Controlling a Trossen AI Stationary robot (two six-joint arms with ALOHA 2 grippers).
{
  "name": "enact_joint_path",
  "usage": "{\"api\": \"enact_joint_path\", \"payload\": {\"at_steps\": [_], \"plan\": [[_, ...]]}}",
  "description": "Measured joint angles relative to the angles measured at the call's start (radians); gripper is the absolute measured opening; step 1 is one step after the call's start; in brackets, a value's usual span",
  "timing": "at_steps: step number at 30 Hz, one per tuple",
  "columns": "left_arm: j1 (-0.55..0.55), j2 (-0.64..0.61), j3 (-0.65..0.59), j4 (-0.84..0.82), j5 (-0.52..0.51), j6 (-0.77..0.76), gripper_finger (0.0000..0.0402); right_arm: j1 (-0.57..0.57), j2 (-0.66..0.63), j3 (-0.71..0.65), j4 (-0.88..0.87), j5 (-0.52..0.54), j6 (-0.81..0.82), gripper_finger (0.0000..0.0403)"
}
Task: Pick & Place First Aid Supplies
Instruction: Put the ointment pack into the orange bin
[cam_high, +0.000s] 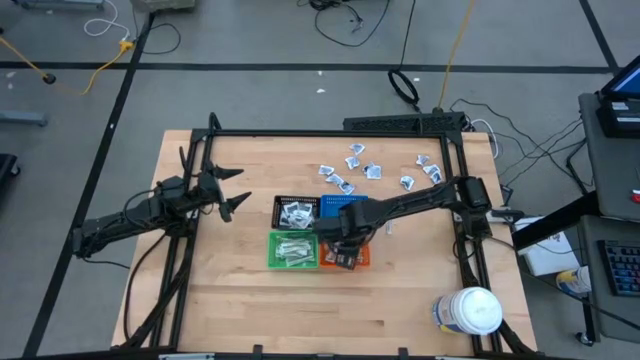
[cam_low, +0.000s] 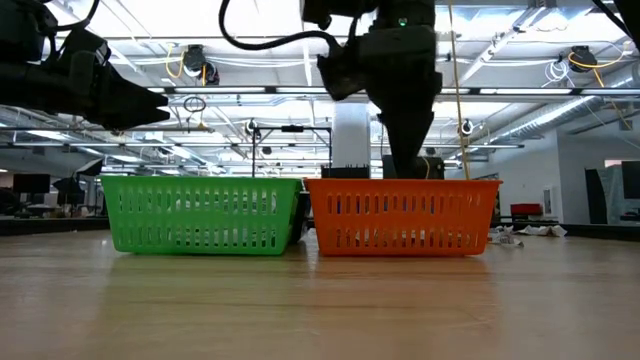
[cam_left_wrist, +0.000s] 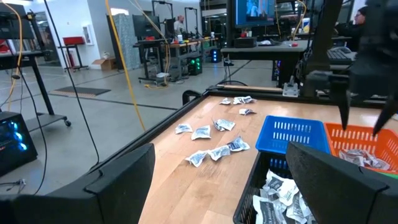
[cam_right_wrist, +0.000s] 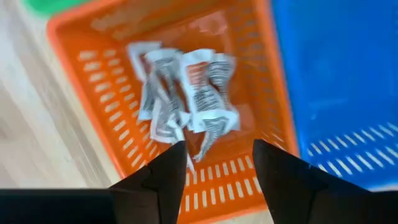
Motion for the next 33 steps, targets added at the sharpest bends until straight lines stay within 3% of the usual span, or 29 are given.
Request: {"api": "enact_joint_path", "payload": {"at_steps": [16,22,33], "plan": [[0.000,0.000,0.000,0.000,0.000,0.000,0.0365,-0.063,-0.053,0.000,-0.001,-0.001,0.704,0.0171],[0.000,0.000,0.000,0.000,0.000,0.000,0.0365,-0.068,-0.058,-0.020,0.014,0.020,0.791,0.0171],[0.000,0.000,0.000,0.004,0.000,0.000,0.0365,-0.130,-0.277,-0.298,0.075,0.060,0.826,0.0171]]}}
